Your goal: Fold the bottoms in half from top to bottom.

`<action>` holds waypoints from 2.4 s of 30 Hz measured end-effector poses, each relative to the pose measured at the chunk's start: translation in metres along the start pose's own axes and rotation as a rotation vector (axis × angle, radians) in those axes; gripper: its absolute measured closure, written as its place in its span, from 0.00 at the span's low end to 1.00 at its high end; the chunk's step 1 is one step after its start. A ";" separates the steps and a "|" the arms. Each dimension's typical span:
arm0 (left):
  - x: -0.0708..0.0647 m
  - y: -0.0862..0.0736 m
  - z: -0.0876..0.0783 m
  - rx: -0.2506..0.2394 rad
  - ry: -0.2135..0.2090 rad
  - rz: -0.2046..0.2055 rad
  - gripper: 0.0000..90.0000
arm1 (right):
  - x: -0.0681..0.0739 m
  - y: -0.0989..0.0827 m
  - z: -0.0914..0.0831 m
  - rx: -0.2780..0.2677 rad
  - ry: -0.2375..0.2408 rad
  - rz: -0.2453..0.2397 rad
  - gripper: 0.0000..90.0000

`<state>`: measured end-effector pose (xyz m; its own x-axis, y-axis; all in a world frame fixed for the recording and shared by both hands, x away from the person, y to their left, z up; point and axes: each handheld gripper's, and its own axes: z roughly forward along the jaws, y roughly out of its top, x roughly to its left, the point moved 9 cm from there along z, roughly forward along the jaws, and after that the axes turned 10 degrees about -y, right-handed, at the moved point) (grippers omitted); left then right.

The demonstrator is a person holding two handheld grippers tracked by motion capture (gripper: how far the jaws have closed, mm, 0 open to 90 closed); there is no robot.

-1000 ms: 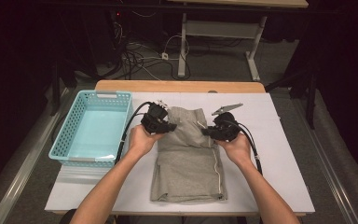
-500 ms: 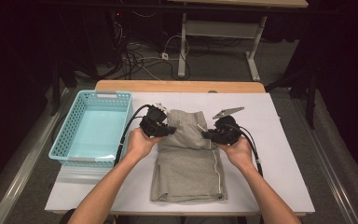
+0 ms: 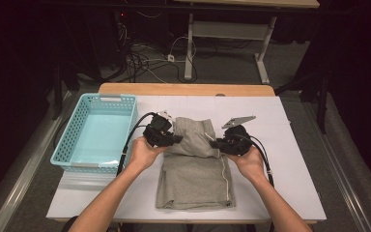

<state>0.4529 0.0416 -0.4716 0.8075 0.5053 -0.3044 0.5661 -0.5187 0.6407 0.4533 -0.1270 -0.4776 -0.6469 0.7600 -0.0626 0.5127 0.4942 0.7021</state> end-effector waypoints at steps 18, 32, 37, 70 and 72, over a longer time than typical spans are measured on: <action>-0.020 -0.020 0.001 0.001 -0.016 0.041 0.90 | 0.014 -0.020 -0.011 -0.009 0.024 -0.022 0.91; -0.030 -0.038 0.004 -0.003 -0.049 0.039 0.90 | 0.025 -0.037 -0.015 -0.014 0.033 -0.042 0.90; -0.034 -0.045 0.007 0.010 -0.036 0.054 0.89 | 0.029 -0.043 -0.015 -0.008 0.034 -0.049 0.90; -0.048 -0.072 0.006 -0.015 -0.054 -0.013 0.60 | 0.041 -0.073 -0.015 0.004 0.046 -0.029 0.87; -0.047 -0.071 -0.002 -0.038 -0.047 -0.020 0.58 | 0.041 -0.073 -0.015 0.001 0.047 -0.028 0.87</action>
<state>0.3748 0.0564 -0.5011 0.8034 0.4816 -0.3501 0.5763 -0.4814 0.6604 0.3809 -0.1381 -0.5208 -0.6868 0.7252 -0.0486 0.4949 0.5155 0.6996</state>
